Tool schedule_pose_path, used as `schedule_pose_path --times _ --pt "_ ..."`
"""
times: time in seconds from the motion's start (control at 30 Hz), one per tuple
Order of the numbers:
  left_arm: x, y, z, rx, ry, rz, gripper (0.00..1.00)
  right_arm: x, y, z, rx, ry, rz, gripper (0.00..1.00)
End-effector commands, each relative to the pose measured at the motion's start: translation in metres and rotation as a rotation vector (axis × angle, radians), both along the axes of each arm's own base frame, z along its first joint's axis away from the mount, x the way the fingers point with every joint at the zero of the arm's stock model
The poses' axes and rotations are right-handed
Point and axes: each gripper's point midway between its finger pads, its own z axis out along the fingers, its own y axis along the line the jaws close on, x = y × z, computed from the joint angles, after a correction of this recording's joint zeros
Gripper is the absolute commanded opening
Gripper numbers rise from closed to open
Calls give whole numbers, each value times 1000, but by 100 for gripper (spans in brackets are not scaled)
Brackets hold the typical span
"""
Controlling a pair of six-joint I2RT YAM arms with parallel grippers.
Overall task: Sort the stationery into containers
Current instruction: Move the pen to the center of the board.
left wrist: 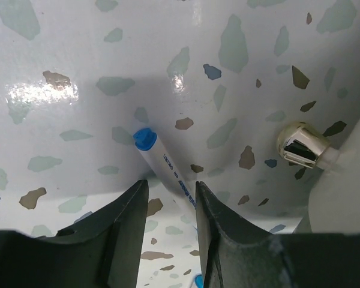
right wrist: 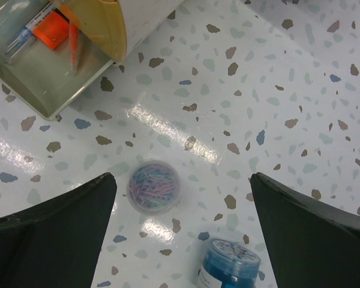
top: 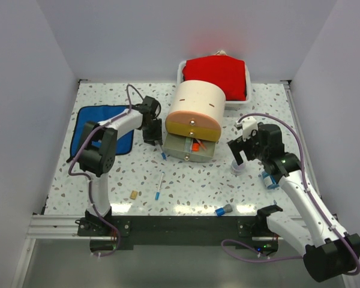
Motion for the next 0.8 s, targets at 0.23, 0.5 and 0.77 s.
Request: schedule_pose_path --times 0.23,0.5,0.77 --pt "-18 28 -11 146 49 -1 39 -3 -2 7 14 -12 -14 99" --pt "-39 58 -15 171 93 34 39 0 3 4 36 -5 -4 99" --pt "-64 37 -30 143 166 0 40 3 3 8 36 -7 -7 99"
